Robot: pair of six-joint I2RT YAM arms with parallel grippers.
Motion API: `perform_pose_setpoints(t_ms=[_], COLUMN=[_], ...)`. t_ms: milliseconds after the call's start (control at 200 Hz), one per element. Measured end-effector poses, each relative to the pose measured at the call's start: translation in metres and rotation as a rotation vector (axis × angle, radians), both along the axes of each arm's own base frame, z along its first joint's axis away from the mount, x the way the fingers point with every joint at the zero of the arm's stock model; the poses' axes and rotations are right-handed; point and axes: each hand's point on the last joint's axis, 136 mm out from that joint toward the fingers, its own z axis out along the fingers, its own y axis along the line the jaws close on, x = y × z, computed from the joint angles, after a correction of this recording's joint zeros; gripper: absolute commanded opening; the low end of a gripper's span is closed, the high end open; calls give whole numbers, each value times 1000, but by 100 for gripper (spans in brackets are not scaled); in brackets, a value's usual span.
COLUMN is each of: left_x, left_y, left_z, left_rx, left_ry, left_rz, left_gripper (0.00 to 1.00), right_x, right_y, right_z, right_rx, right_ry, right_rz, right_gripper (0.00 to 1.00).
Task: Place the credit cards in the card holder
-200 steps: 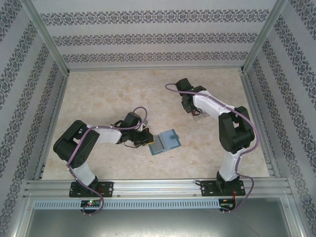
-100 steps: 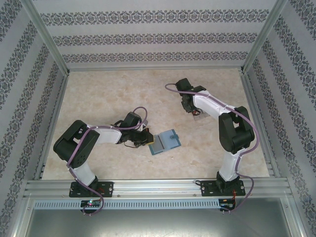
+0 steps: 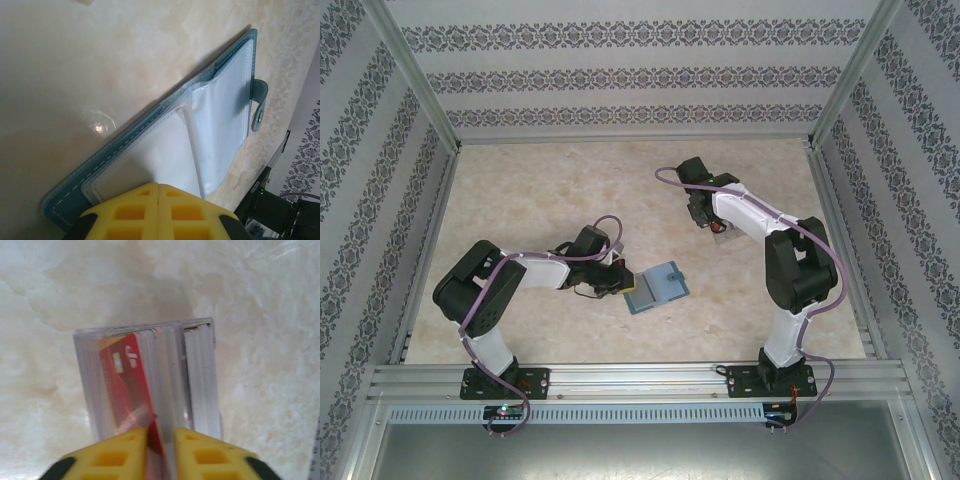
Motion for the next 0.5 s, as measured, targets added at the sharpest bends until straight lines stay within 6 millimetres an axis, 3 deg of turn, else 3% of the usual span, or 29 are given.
perform_pose_setpoints(t_ms=[265, 500], left_x=[0, -2], left_y=[0, 1], left_z=[0, 0], left_rx=[9, 29], left_ry=[-1, -1], left_rz=[-10, -34], left_gripper=[1, 1], right_x=[-1, -4], right_y=[6, 11], right_z=[2, 9], right_rx=[35, 73], right_ry=[4, 2], right_rz=[14, 29], right_gripper=[0, 0])
